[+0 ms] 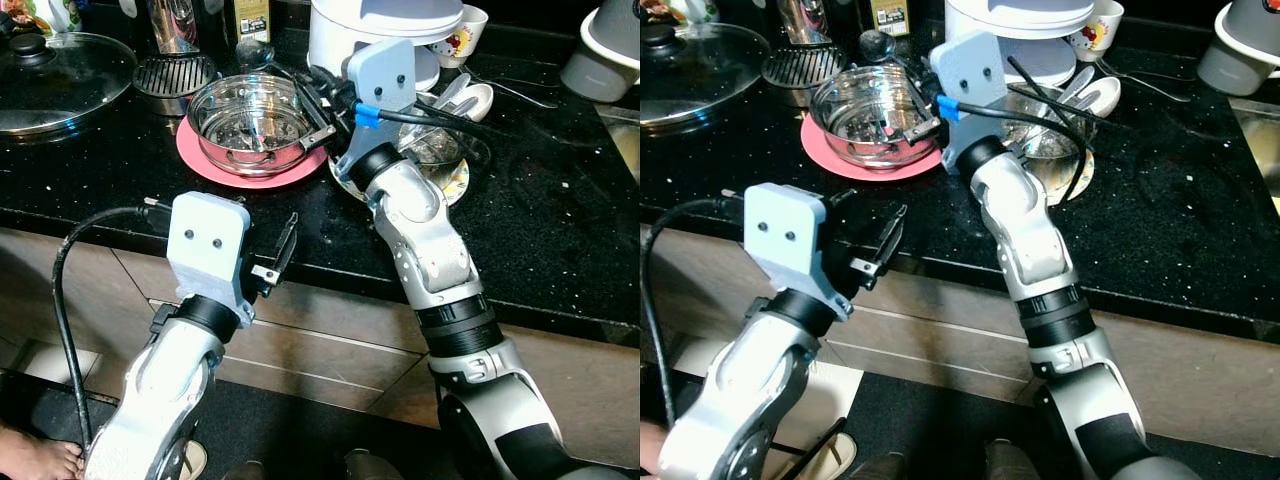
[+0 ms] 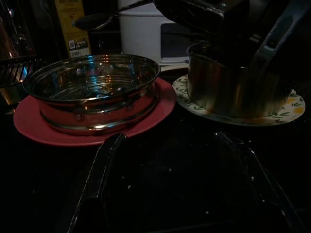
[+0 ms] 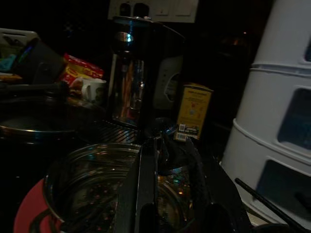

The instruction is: Kitchen organization

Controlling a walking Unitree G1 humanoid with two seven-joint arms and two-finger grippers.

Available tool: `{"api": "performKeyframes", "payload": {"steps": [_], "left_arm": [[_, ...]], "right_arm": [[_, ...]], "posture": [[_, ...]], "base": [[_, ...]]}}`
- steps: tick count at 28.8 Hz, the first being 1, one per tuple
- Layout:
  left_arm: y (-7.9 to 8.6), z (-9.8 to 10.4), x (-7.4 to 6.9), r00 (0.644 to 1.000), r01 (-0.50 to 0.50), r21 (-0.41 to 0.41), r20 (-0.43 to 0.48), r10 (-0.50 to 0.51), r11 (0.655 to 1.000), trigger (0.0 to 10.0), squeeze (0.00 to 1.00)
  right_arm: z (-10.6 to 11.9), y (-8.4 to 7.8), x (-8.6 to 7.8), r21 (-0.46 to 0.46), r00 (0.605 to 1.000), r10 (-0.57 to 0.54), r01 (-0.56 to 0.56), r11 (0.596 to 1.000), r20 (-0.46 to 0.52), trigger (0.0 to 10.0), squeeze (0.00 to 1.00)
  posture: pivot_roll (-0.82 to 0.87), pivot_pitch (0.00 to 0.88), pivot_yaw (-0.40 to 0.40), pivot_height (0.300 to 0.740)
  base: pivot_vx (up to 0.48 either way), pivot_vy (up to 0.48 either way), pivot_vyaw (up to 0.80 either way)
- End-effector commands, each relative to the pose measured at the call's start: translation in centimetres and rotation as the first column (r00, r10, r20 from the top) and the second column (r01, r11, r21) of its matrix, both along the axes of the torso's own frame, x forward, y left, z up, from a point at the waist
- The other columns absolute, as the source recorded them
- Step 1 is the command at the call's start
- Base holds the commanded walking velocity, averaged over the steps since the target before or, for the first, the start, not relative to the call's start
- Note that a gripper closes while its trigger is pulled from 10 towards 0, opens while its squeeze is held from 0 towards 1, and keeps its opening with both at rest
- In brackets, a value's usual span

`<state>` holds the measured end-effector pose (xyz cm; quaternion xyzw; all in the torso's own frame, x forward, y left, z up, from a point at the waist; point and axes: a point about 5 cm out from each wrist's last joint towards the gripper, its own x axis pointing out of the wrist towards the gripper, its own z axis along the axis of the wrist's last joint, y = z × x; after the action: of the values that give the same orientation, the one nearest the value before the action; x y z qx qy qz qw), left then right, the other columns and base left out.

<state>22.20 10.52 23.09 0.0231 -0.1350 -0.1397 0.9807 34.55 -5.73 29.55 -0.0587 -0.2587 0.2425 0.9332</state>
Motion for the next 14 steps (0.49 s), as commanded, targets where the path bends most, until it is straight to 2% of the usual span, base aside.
{"api": "performKeyframes", "payload": {"steps": [1,3,4,5,6,7,8,9,10,12,14], "left_arm": [[0.1,0.0,0.2,1.0,-0.006,-0.005,-0.001,0.006,1.0,10.0,0.0],[0.3,0.3,0.4,1.0,-0.017,-0.004,0.01,0.017,1.0,10.0,0.0],[0.5,0.4,0.5,1.0,-0.023,-0.003,0.017,0.023,1.0,10.0,0.0],[0.6,0.6,0.6,0.999,-0.027,-0.001,0.023,0.027,1.0,10.0,0.0],[0.9,0.9,0.8,0.998,-0.04,0.001,0.037,0.04,0.999,10.0,0.0],[1.0,1.0,0.9,0.998,-0.047,0.001,0.045,0.047,0.999,10.0,0.0],[1.1,1.2,1.1,0.997,-0.053,0.002,0.052,0.053,0.999,10.0,0.0],[1.1,1.2,1.1,0.997,-0.053,0.002,0.052,0.053,0.999,10.0,0.0],[1.3,1.4,1.2,0.997,-0.057,0.004,0.059,0.057,0.998,10.0,0.0],[1.5,1.7,1.4,0.995,-0.064,0.007,0.071,0.063,0.998,10.0,0.0],[1.6,1.7,1.5,0.995,-0.066,0.008,0.075,0.065,0.998,10.0,0.0]], "right_arm": [[1.1,-0.3,-0.4,0.045,0.999,0.006,-0.008,0.999,0.043,0.0,0.0],[1.3,-0.6,-0.4,0.161,0.998,0.061,-0.06,0.985,-0.005,0.0,0.0],[1.5,-0.7,-0.5,0.257,0.992,0.124,-0.111,0.96,-0.034,0.0,0.0],[1.8,-0.9,-0.6,0.317,0.985,0.167,-0.146,0.937,-0.04,0.0,0.0],[2.3,-1.1,-1.0,0.41,0.968,0.251,-0.216,0.886,-0.031,0.9,0.0],[2.7,-1.2,-1.3,0.455,0.955,0.295,-0.253,0.854,-0.022,3.3,0.0],[3.0,-1.2,-1.5,0.485,0.943,0.333,-0.289,0.825,-0.005,4.7,0.0],[3.0,-1.2,-1.5,0.485,0.943,0.333,-0.289,0.825,-0.005,4.7,0.0],[3.4,-1.3,-1.9,0.507,0.927,0.375,-0.331,0.796,0.016,10.0,0.0],[4.0,-1.4,-2.3,0.526,0.908,0.417,-0.377,0.763,0.045,10.0,0.0],[4.1,-1.5,-2.4,0.531,0.903,0.426,-0.386,0.754,0.051,10.0,0.0]], "posture": [[0.08,0.134,-0.081,0.74],[0.08,0.134,-0.08,0.74],[0.08,0.134,-0.08,0.74],[0.08,0.134,-0.081,0.74],[0.08,0.134,-0.081,0.74],[0.08,0.134,-0.081,0.74],[0.08,0.134,-0.081,0.74],[0.08,0.134,-0.081,0.74],[0.08,0.13,-0.078,0.74],[0.08,0.129,-0.076,0.74],[0.08,0.129,-0.076,0.74]], "base": [[0.0,0.0,0.0],[0.0,0.0,0.0],[0.0,0.0,0.0],[0.0,0.0,0.0],[0.0,0.0,0.0],[0.0,0.0,0.0],[0.0,0.0,0.0],[0.0,0.0,0.0],[0.0,0.0,0.0],[0.0,0.0,0.0],[0.0,0.0,0.0]]}}
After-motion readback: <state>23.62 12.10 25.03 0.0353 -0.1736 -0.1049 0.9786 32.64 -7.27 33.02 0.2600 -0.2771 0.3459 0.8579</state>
